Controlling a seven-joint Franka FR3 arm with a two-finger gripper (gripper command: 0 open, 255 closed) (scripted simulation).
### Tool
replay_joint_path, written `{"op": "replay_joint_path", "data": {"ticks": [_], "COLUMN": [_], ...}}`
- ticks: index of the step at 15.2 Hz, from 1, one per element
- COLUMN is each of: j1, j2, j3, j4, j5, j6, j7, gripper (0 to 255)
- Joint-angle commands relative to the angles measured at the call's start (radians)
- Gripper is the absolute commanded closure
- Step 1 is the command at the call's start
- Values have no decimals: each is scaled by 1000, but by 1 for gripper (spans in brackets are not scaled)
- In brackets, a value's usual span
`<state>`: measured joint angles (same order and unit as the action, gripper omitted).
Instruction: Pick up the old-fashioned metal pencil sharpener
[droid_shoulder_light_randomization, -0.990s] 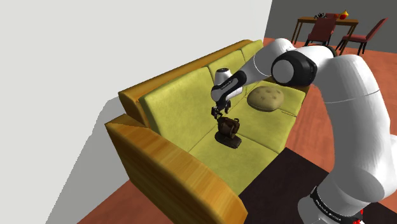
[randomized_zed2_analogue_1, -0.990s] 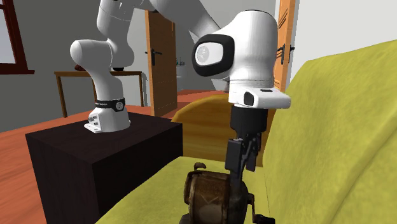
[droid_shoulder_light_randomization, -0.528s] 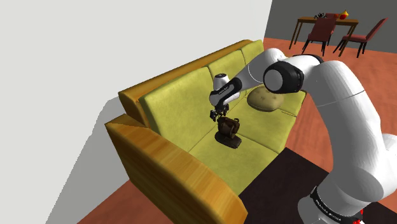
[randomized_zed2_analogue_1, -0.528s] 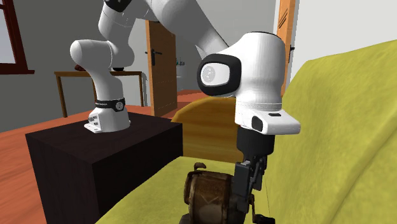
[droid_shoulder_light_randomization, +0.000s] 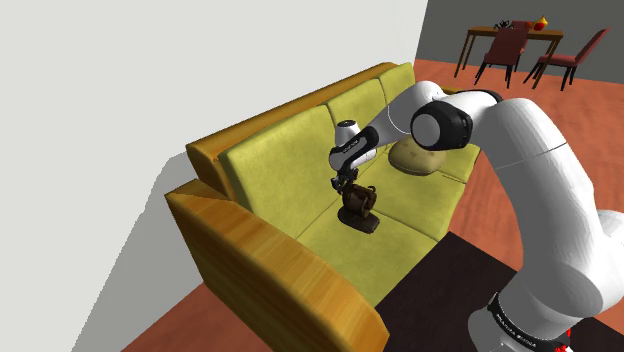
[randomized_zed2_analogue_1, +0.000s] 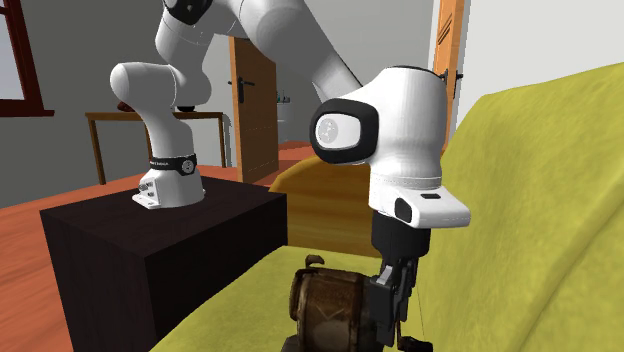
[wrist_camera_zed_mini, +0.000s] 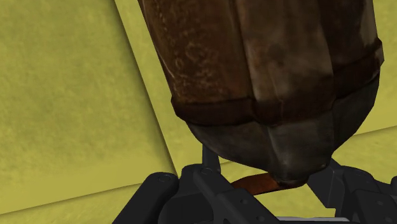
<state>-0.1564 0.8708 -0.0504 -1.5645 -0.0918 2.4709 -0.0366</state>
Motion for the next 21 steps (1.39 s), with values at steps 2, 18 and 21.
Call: {"op": "replay_joint_path", "data": {"ticks": [2,18,21], "j1": [0,1,1], "j2": [1,-122,-150], "j3": [0,1,1], "j4": [-1,-36,-40], "j5": [0,1,2], "j6": [1,-87,-111], "j7": [0,-10,-12], "gripper": [255,255,255]}}
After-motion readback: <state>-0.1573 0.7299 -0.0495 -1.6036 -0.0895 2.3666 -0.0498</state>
